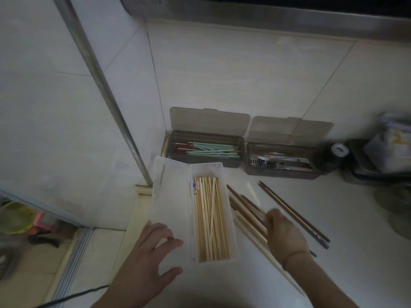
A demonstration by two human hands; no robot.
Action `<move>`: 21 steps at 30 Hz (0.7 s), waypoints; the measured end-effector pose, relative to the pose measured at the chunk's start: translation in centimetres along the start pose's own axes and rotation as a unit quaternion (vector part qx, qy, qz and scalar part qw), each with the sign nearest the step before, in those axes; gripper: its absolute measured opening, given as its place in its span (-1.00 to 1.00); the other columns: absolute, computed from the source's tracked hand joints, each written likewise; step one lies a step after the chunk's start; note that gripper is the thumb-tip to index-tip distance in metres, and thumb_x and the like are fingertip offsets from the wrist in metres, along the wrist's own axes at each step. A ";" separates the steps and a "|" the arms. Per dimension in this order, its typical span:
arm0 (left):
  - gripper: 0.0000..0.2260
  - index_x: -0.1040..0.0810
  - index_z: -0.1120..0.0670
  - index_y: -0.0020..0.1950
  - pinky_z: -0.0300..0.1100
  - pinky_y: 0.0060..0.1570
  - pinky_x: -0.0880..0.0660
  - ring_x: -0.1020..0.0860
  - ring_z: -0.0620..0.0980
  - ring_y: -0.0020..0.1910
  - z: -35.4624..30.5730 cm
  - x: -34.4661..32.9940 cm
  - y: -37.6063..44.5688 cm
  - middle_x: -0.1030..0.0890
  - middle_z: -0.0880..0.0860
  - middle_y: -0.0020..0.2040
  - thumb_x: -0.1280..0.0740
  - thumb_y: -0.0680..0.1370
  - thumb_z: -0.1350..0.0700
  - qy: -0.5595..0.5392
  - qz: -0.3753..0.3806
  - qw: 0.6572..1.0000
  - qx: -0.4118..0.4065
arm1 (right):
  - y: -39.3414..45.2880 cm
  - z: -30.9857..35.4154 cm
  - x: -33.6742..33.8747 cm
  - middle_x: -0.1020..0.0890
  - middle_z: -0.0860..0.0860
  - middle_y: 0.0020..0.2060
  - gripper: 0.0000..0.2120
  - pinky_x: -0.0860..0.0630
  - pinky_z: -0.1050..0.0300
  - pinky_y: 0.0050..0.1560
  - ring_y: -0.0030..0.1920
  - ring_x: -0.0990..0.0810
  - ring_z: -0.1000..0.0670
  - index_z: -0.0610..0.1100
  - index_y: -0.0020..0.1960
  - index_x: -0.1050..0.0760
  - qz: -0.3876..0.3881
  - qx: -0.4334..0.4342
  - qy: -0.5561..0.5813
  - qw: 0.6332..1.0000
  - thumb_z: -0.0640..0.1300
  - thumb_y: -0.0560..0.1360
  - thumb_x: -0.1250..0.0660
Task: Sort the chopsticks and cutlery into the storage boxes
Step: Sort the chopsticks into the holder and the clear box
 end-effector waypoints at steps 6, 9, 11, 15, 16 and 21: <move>-0.61 -0.62 -0.02 0.08 0.03 0.39 -0.19 -0.44 -0.06 0.18 0.1 0.1 0.1 -0.49 -0.07 0.04 -0.45 0.33 -0.17 0.010 -0.007 1.000 -0.007 | 2.6 5.5 2.4 -0.54 0.11 -0.19 -0.17 -0.53 0.28 -0.30 -0.31 -0.60 0.11 0.34 0.44 0.19 -0.108 0.048 0.285 0.951 -0.24 0.52 -0.26; -0.53 -0.60 -0.04 0.10 0.03 0.40 -0.17 -0.43 -0.07 0.18 -0.1 0.2 0.0 -0.46 -0.09 0.05 -0.59 0.25 -0.10 0.008 0.006 1.000 -0.002 | 2.6 8.7 1.3 -0.49 0.16 -0.28 -0.04 -0.42 0.34 -0.42 -0.45 -0.53 0.14 0.27 0.45 0.41 -0.130 0.146 0.206 0.959 -0.21 0.51 -0.28; -0.51 -0.60 -0.04 0.10 0.05 0.38 -0.19 -0.42 -0.07 0.18 -0.2 0.3 0.1 -0.46 -0.09 0.05 -0.61 0.23 -0.09 0.008 0.008 1.000 0.000 | 2.5 10.2 0.8 -0.41 0.16 -0.32 -0.07 -0.33 0.29 -0.53 -0.53 -0.39 0.15 0.19 0.48 0.42 -0.149 0.215 0.121 0.958 -0.20 0.52 -0.27; -0.51 -0.62 -0.02 0.09 0.07 0.37 -0.21 -0.43 -0.06 0.18 -0.3 0.6 0.2 -0.49 -0.06 0.04 -0.62 0.22 -0.09 0.015 0.007 1.000 -0.002 | 2.3 11.4 0.6 -0.40 0.20 -0.26 -0.29 -0.24 0.33 -0.54 -0.54 -0.34 0.18 0.21 0.51 0.28 -0.152 0.263 0.131 0.944 -0.07 0.57 -0.11; -0.51 -0.61 -0.02 0.09 0.07 0.37 -0.22 -0.43 -0.05 0.18 -0.4 0.6 0.2 -0.48 -0.07 0.05 -0.62 0.22 -0.09 0.014 0.008 1.000 -0.002 | 2.2 11.4 0.7 -0.39 0.21 -0.24 -0.35 -0.24 0.35 -0.54 -0.55 -0.33 0.18 0.21 0.52 0.23 -0.165 0.277 0.142 0.936 -0.04 0.58 -0.06; -0.53 -0.61 -0.04 0.10 0.05 0.40 -0.20 -0.44 -0.04 0.20 -0.3 0.5 0.2 -0.49 -0.07 0.06 -0.59 0.25 -0.11 0.017 0.013 1.000 0.001 | 3.4 10.9 -1.0 -0.49 0.13 -0.31 -0.22 -0.36 0.35 -0.49 -0.45 -0.48 0.14 0.26 0.50 0.21 -0.073 0.197 0.154 0.965 -0.18 0.54 -0.21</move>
Point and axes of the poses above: each hand's wrist, its own y-axis towards the middle knuckle, its own x-axis out of the back of the hand, z = x × y, the point moved 2 cm from there along y, towards the middle knuckle
